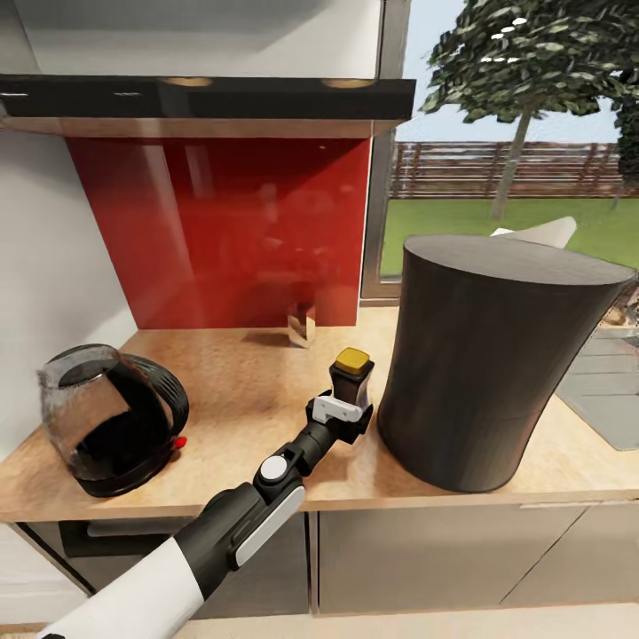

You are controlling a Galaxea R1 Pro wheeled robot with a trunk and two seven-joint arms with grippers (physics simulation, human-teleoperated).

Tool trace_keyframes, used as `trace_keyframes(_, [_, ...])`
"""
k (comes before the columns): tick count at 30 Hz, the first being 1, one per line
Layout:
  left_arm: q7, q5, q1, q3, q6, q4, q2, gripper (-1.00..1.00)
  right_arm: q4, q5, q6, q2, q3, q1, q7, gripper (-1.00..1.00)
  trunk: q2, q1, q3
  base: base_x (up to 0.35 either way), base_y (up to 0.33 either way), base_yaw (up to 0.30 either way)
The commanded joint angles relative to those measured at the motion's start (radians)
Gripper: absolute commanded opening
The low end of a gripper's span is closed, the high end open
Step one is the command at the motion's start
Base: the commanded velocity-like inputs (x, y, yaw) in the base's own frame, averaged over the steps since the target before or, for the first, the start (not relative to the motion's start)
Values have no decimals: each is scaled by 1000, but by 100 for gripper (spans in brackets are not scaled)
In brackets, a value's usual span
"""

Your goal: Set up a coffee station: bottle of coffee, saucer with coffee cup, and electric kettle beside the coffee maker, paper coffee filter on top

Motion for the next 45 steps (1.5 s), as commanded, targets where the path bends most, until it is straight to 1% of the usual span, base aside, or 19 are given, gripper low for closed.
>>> trace_keyframes(1, [7, 10, -1, -4, -5, 0, 1, 100, 1, 1, -3, 0, 2, -1, 0, 100, -1, 0, -1, -248, 0, 0])
trace_keyframes(17, [7, 10, -1, -1, -7, -1, 2, 100, 1, 2, -3, 0, 2, -1, 0, 100, -1, 0, -1, -315, 0, 0])
trace_keyframes(21, [5, 11, -1, -3, -9, -6, 2, 100, 1, 1, -3, -1, 2, -1, 0, 100, -1, 0, -1, -115, 0, 0])
trace_keyframes(25, [-25, 11, -1, -5, -10, -13, 3, 100, 1, 1, -3, -4, 3, -1, 0, 100, -1, 0, -1, -16, 0, 0])
trace_keyframes(29, [-169, 11, -1, -9, -10, -46, 21, 100, 1, 1, -4, -6, 2, -1, 0, 100, -1, 0, -1, -4, 0, 0])
trace_keyframes(30, [-251, 11, -1, -12, -10, -53, 28, 100, 1, 1, -4, -6, 2, -1, 0, 100, -1, 0, -1, -1, 0, 0])
trace_keyframes(31, [-305, 11, -1, -14, -9, -56, 31, 100, 1, 1, -4, -6, 2, -1, 0, 100, -1, 0, -1, -1, 0, 0])
trace_keyframes(32, [-433, 10, -1, -18, -6, -59, 34, 100, 0, 1, -4, -6, 2, -1, 0, 100, -1, 0, -1, 0, 0, 0])
trace_keyframes(33, [-496, 11, -1, -19, -5, -60, 35, 100, 0, 1, -4, -6, 2, -1, 0, 100, -1, 0, -1, 0, 0, 0])
trace_keyframes(34, [-663, 11, -1, -22, -2, -58, 38, 100, 1, 1, -4, -6, 3, -1, -1, 100, -1, 0, -1, 0, 0, 0])
trace_keyframes(35, [-709, 10, -1, -22, -1, -56, 39, 100, 1, 1, -4, -6, 3, -1, -1, 100, -1, 0, -1, 0, 0, 0])
trace_keyframes(36, [-788, 10, -1, -23, 2, -53, 40, 100, 0, 1, -4, -6, 3, -1, -1, 100, -1, 0, -1, 0, 0, 0])
trace_keyframes(37, [-822, 10, -1, -24, 6, -50, 40, 100, 1, 1, -4, -6, 3, -1, -1, 100, -1, 0, -1, 0, 0, 0])
trace_keyframes(38, [-884, 10, -1, -28, 18, -38, 41, 100, 1, 1, -4, -6, 3, -1, -1, 100, -1, 0, -1, 0, 0, 0])
trace_keyframes(39, [-956, 10, -1, -48, 42, -5, 40, 100, 0, 1, -4, -6, 3, -1, -1, 100, -1, 0, -1, 0, 0, 0])
trace_keyframes(41, [-1003, 10, -1, -93, 55, 46, 41, 100, 0, 1, -4, -6, 3, -1, -1, 100, -1, 0, -1, 0, 0, 0])
trace_keyframes(42, [-1027, 11, -1, -150, 60, 116, 41, 100, 0, 1, -4, -6, 2, -1, -1, 100, -1, 0, -1, 0, 0, 0])
trace_keyframes(44, [-1037, 13, -1, -181, 60, 171, 41, 100, 0, 1, -4, -6, 2, -1, -1, 100, -1, 0, -1, 0, 0, 0])
trace_keyframes(45, [-1044, 15, 7, -201, 59, 224, 41, 100, 0, 1, -4, -6, 2, -1, -1, 100, -1, 0, -1, 0, 0, 0])
